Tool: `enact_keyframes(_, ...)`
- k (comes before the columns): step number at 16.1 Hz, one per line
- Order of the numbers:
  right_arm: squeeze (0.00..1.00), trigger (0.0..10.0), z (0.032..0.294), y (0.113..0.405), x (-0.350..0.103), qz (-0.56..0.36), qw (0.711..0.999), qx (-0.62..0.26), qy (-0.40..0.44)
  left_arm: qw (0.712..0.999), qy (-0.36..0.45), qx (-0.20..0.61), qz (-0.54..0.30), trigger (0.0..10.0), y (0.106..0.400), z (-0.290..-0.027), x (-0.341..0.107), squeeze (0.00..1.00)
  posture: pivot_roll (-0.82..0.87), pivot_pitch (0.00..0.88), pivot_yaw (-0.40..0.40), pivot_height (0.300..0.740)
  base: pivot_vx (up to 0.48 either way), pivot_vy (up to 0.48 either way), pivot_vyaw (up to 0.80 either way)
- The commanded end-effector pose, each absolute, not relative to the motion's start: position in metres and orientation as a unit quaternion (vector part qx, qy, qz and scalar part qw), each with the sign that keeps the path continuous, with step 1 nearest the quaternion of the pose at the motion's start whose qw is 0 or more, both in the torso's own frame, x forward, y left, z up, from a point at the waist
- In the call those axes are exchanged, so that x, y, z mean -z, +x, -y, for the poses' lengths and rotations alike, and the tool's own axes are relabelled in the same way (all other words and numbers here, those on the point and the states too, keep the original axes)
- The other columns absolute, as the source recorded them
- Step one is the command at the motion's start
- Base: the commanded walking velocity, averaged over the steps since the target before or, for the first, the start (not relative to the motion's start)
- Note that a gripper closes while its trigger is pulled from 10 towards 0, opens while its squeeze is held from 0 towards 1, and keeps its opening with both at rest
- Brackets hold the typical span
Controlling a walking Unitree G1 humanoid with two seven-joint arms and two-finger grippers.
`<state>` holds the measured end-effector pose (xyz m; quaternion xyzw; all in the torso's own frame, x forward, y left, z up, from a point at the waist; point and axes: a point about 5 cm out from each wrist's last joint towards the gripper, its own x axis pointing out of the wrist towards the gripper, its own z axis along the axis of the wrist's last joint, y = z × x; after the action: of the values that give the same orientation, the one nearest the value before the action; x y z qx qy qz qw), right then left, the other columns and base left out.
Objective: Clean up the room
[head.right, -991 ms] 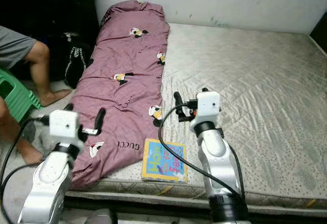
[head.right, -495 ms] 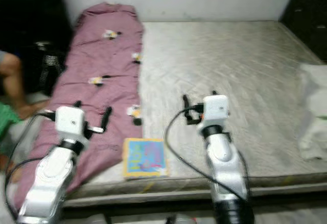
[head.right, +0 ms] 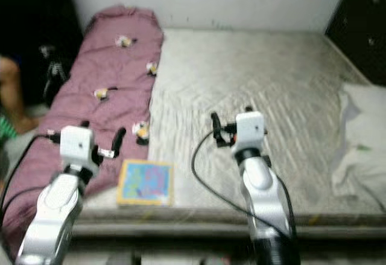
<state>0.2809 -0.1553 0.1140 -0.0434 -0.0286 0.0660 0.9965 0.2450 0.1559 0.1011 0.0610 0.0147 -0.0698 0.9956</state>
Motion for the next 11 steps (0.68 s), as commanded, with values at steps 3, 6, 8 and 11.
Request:
enact_keyframes(3,0.00,10.0,0.1594,0.2816,-0.1183,0.036,0.997,-0.058,-0.047,0.995,0.059,0.083,-0.008,10.0,0.2467,-0.1504,-0.1035,0.00,0.00,0.000,-0.001,0.740,0.000,-0.352,0.71)
enact_keyframes(6,0.00,10.0,0.1606,0.2815,-0.1183,0.035,0.997,-0.054,-0.045,0.995,0.058,0.084,-0.007,10.0,0.2472,-0.1494,-0.1034,0.00,0.00,0.000,-0.002,0.740,0.000,-0.352,0.19)
enact_keyframes(8,0.00,10.0,0.1620,0.2814,-0.1177,0.034,0.997,-0.052,-0.046,0.995,0.056,0.084,-0.007,10.0,0.2473,-0.1485,-0.1033,0.00,0.00,0.000,-0.003,0.740,0.000,-0.347,0.00)
enact_keyframes(11,0.00,10.0,0.1631,0.2815,-0.1177,0.032,0.998,-0.044,-0.042,0.995,0.056,0.086,-0.007,10.0,0.2474,-0.1481,-0.1028,0.00,0.00,0.000,-0.003,0.740,0.000,-0.375,0.00)
